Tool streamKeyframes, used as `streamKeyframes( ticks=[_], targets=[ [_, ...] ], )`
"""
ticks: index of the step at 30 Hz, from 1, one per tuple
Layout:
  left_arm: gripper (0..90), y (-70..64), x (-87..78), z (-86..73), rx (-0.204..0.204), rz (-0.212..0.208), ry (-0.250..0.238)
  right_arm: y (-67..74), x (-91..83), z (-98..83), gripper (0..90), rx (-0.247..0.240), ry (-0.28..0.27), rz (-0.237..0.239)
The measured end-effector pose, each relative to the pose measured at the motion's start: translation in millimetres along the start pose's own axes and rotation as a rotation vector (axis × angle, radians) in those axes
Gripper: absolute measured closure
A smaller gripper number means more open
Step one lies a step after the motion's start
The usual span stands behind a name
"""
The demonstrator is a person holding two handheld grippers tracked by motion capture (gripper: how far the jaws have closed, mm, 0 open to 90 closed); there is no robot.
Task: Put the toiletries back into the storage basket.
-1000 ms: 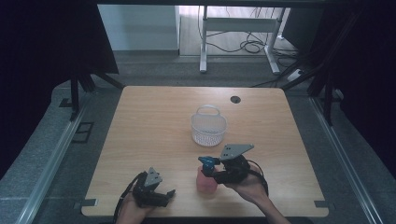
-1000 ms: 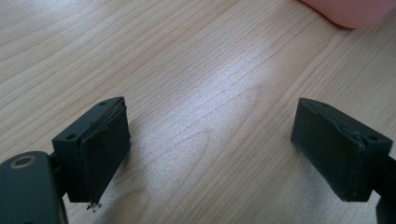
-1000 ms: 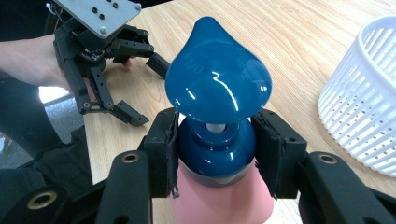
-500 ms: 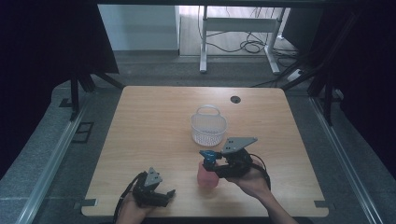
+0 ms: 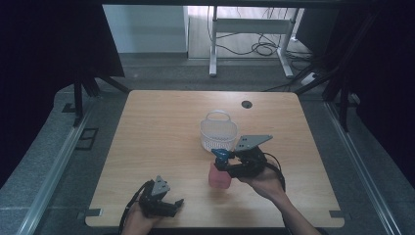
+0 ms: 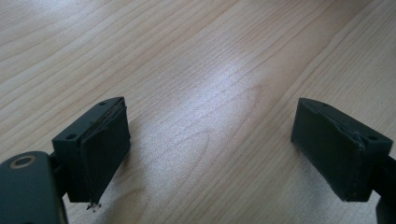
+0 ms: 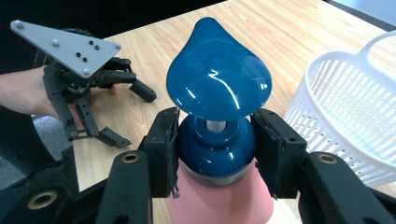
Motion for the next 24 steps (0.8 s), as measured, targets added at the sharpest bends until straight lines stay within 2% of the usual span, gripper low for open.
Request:
streamKeyframes(
  ticks=[24],
  targets=[
    [11.4,0.0,0.0,0.0,0.0,0.0,0.0,-21.6,-13.2,29.5,52.3,0.032,-0.02,-0.044]
  ],
)
Point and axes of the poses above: each handheld gripper's, and its own axes: x roughly forward along the jaws, z roughly out of its top, y roughly to its left, the point moved 1 cm from there along x, roughly forward along the jaws, and after that the axes turned 4 degrees about x, right-handed, at the moved point
